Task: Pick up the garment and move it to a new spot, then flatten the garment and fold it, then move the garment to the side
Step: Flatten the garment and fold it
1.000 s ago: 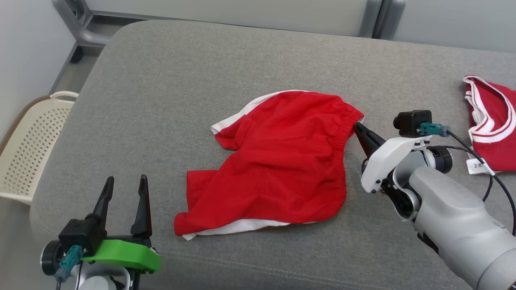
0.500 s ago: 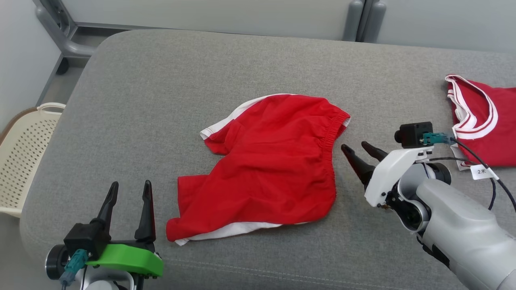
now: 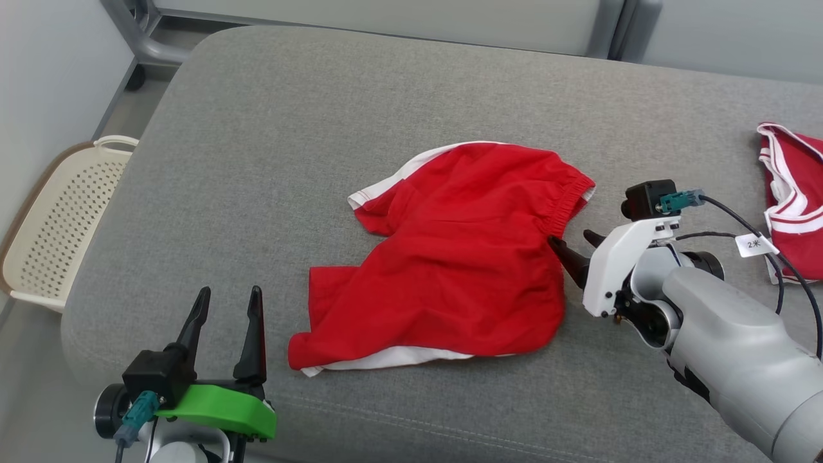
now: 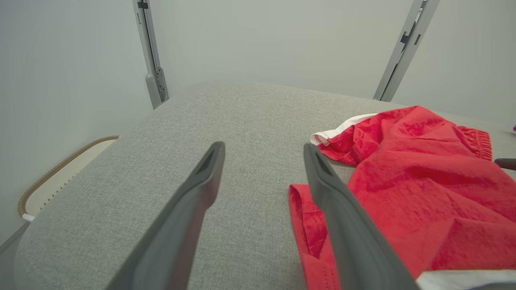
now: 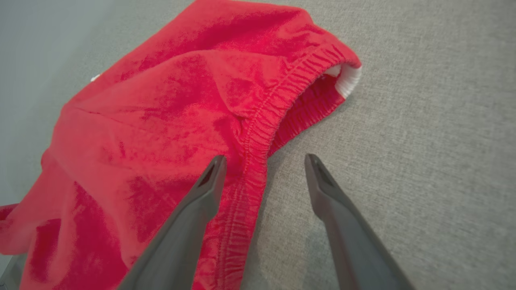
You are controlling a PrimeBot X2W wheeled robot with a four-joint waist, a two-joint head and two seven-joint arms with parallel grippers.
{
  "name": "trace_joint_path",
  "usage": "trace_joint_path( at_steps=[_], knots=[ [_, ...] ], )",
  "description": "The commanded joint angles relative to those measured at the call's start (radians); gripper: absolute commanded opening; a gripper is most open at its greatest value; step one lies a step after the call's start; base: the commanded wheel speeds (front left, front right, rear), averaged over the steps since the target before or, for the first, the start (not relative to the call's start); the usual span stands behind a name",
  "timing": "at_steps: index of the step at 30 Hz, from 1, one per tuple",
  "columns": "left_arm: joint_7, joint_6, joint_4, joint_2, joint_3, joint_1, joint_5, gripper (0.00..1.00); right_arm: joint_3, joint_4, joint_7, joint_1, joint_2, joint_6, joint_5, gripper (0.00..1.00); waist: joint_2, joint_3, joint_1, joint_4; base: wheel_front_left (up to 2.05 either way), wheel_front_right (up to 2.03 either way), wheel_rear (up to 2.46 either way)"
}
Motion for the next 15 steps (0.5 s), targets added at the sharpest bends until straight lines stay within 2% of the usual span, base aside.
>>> trace_joint_path(
  at_steps=[1,9,10,11,15],
  knots=[
    [-0.003,-0.003,0.004,-0.006,-0.003,-0.019,-0.004,1.00,0.010,0.029,0.011,-0.019,0.005,0.000,0.003,1.00,0.0000,0.017,0.0000,0.023,0.00,0.00,0.00],
    [-0.003,-0.003,0.009,-0.011,-0.013,-0.030,-0.011,1.00,0.045,0.104,0.017,-0.048,0.039,0.000,0.023,1.00,0.0000,0.041,0.0000,0.055,0.00,0.00,0.00],
    [-0.003,-0.003,0.010,-0.011,-0.013,-0.031,-0.012,1.00,0.050,0.100,0.006,-0.050,0.041,0.000,0.022,0.38,0.0000,0.043,0.0000,0.057,0.00,0.00,0.00],
    [-0.003,-0.003,0.011,-0.011,-0.013,-0.033,-0.014,1.00,0.057,0.094,-0.007,-0.052,0.038,0.000,0.017,0.00,0.0000,0.045,0.0000,0.057,0.00,0.00,0.00],
    [-0.003,-0.003,0.016,-0.012,-0.007,-0.033,-0.014,1.00,0.077,0.061,-0.057,-0.046,0.018,0.000,0.025,0.00,0.0000,0.040,0.0000,0.050,0.00,0.00,0.00]
  ],
)
